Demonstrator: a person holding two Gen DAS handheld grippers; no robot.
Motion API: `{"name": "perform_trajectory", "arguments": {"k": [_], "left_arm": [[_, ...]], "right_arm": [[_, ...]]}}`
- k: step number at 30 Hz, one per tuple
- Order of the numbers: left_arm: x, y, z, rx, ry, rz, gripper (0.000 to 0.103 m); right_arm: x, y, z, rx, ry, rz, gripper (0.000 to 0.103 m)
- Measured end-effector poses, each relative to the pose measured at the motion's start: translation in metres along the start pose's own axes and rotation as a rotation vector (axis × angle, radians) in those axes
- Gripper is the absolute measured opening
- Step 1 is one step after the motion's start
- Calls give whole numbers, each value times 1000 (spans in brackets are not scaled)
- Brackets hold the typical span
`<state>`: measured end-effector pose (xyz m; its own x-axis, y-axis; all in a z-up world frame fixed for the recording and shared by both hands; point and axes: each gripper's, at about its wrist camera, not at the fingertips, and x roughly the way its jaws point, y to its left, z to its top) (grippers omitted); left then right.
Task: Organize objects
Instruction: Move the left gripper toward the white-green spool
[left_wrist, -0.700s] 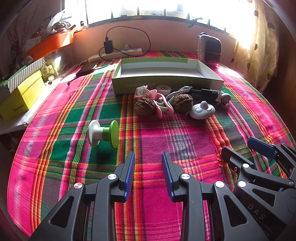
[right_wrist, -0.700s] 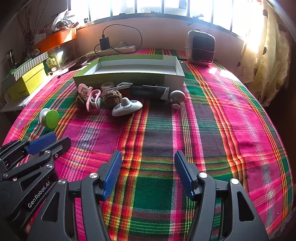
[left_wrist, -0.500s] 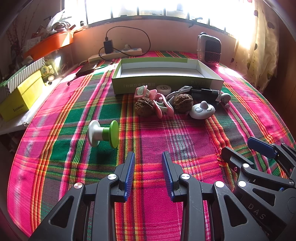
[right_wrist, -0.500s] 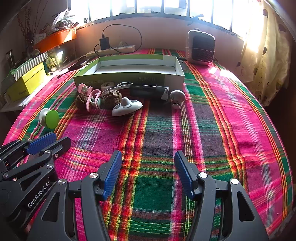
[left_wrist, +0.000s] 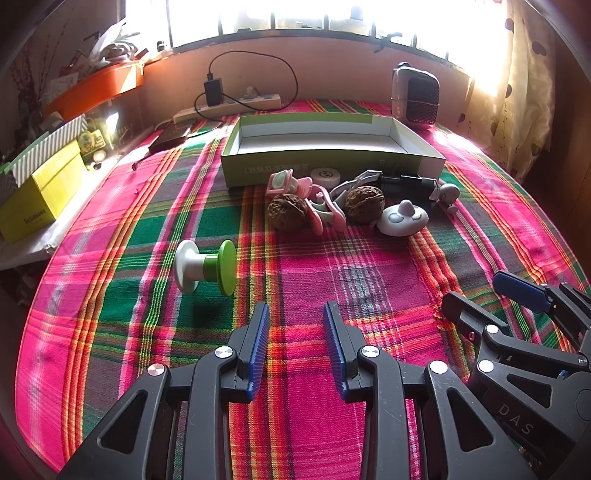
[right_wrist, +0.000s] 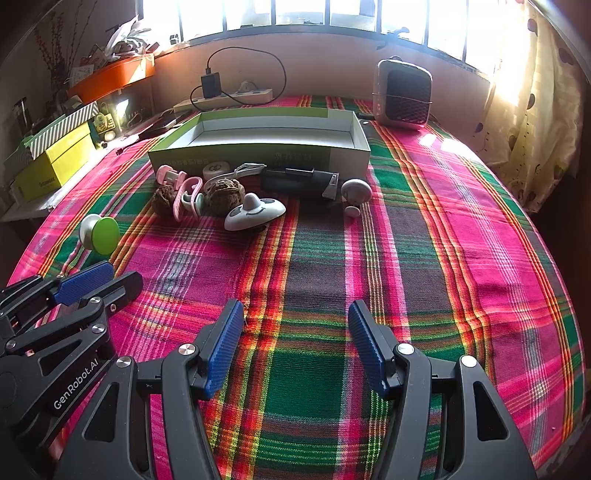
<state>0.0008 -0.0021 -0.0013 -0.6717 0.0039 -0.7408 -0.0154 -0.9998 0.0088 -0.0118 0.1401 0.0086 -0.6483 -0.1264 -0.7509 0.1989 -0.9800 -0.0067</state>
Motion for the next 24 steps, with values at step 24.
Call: {"name": "perform_trajectory", "arguments": {"k": [24], "left_arm": [[-25, 59, -6, -5, -3, -122, 35]], "right_arm": [[16, 1, 24, -130, 41, 181, 60]]}}
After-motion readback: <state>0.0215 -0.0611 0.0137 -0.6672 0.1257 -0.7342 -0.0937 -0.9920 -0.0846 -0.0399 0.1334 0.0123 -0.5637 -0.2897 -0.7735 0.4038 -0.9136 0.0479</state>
